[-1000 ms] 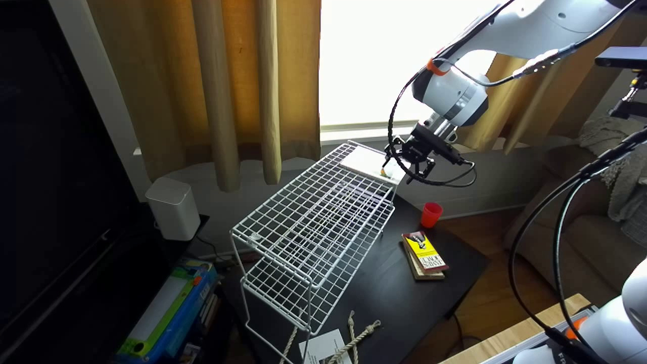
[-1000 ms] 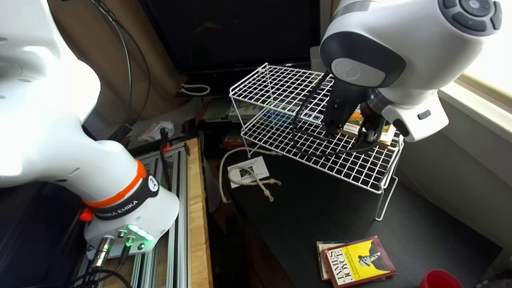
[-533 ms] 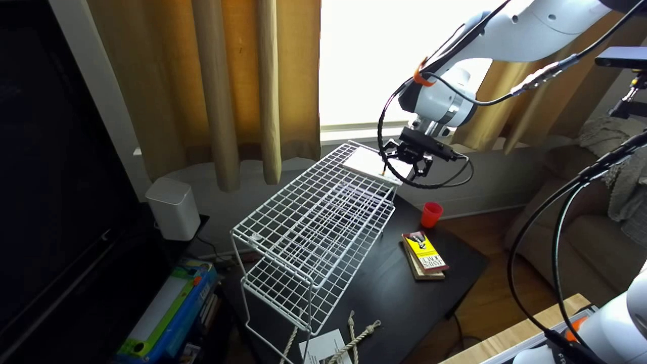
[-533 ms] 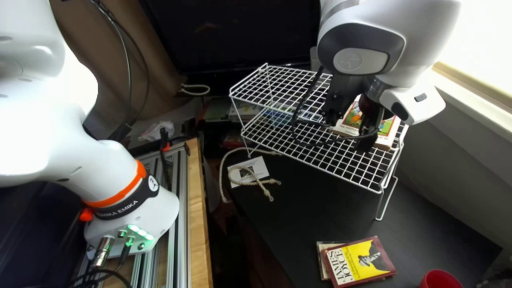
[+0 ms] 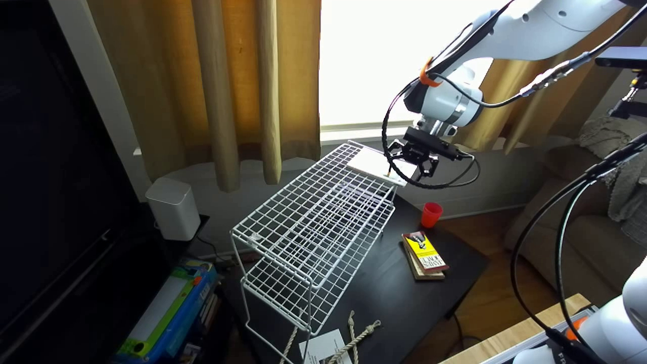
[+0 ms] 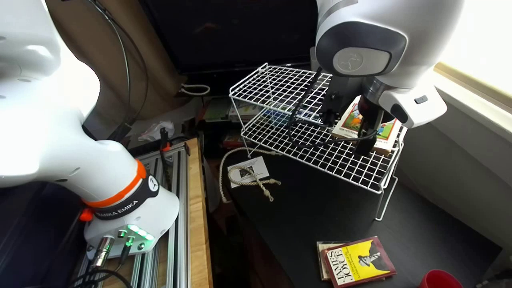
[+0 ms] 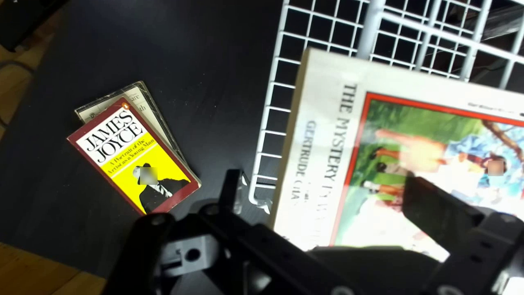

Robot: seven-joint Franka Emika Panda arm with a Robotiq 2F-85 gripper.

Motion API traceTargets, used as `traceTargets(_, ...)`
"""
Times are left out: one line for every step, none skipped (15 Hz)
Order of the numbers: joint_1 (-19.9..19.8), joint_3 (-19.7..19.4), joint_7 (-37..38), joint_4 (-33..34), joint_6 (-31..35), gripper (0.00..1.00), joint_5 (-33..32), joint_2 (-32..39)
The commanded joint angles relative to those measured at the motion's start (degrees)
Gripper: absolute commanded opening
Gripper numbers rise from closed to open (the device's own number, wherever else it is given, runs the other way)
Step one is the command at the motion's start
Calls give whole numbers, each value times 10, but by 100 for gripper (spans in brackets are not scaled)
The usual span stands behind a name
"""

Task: Put the book on the lower shelf

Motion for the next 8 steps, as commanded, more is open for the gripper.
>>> traceTargets(-39, 24, -49, -33, -12, 100, 44, -27)
traceTargets(-54, 35, -81, -35, -16, 100, 77, -30)
traceTargets(-64, 40, -104, -38, -18, 100, 102, -32)
traceTargets(-75, 42, -131, -41, -29, 100, 128, -34)
traceTargets(-82, 43, -156, -45, -40, 100, 150, -35)
traceTargets(-93, 44, -188, -48, -54, 100, 179, -34)
traceTargets(-100, 43, -217, -51, -68, 100, 204, -34)
traceTargets(-103, 39, -248, -55, -69, 100, 221, -32)
